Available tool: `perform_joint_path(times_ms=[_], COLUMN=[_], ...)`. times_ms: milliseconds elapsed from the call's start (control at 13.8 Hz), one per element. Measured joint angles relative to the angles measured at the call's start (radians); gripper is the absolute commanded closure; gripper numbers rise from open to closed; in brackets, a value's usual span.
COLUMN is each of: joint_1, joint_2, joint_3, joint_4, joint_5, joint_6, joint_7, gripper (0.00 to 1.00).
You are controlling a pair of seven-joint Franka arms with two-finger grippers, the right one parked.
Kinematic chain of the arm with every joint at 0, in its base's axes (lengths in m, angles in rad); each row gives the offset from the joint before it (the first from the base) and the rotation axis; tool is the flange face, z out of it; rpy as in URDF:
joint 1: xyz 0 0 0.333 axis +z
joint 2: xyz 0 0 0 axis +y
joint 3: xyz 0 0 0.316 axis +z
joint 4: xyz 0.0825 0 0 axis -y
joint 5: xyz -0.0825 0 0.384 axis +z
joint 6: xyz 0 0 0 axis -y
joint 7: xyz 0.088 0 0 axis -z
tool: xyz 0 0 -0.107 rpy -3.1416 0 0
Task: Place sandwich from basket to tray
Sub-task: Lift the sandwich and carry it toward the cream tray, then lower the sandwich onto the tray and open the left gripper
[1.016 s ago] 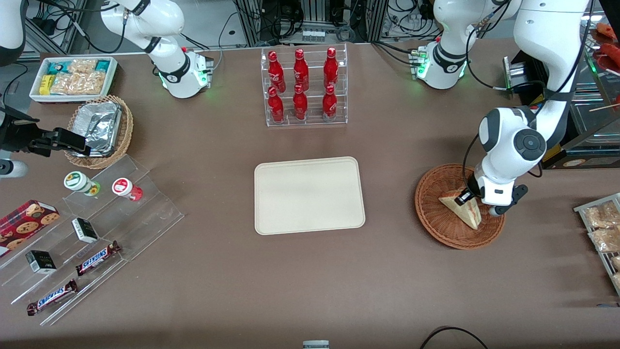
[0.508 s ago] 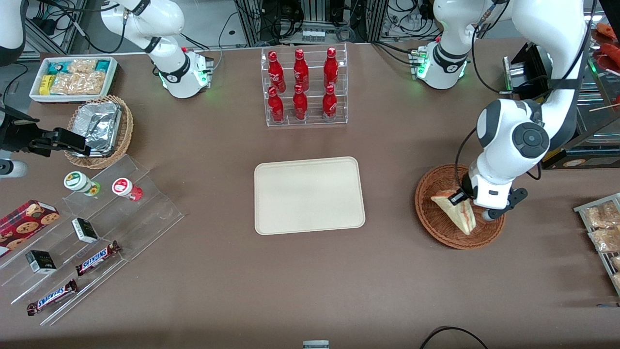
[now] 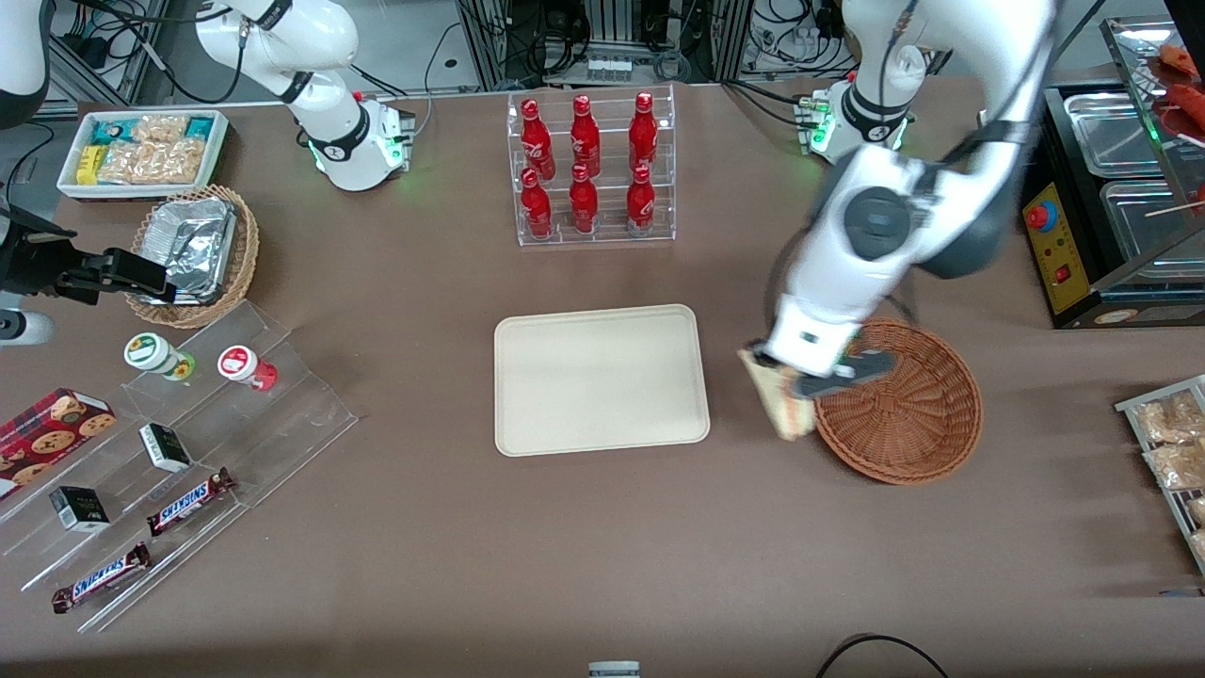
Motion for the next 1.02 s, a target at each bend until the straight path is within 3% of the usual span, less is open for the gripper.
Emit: perform_joint_path(times_ms=[581,1016], joint_1=[-0.252,-0.352], joint_2=[0.249,0.384], joint_3=[0.000,0.001], joint_4=[0.212,0.302], joint_5=[0.032,0.049], joint_6=[0.001,0.003], joint_7=[-0.069,-0.088], gripper=[1.00,1.00])
